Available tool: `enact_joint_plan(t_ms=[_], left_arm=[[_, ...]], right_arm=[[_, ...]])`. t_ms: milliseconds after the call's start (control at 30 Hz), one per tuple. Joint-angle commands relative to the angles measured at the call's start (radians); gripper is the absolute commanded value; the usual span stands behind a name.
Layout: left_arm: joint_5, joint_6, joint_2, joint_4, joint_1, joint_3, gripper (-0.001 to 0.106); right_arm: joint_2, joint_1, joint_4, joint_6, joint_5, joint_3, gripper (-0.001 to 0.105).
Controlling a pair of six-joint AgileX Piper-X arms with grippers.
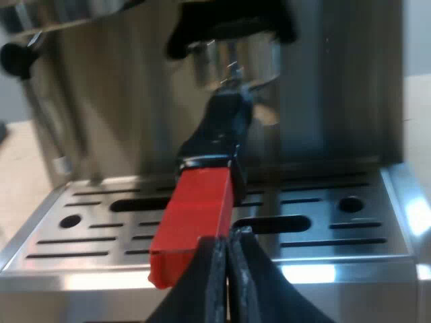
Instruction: Grind coffee beans and then tamp
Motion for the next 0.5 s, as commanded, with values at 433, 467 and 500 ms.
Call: enact_joint_plan(t_ms=[433,467,500], left_arm=[[0.007,-0.004,-0.002,-0.01,-0.002,0.0,0.086],[0.007,-0.004,-0.002,-0.01,-0.002,0.0,0.086],[0.007,-0.004,-0.002,-0.01,-0.002,0.0,0.086]], right_arm=[[-0.006,0.135,-0.015,-0.076,0.125,-0.006,0.0],[-0.017,0.165,-0.015,-0.079,0.177,-0.006,0.0],[-0.027,0.182,-0.015,-0.079,0.223,-0.006,0.0]])
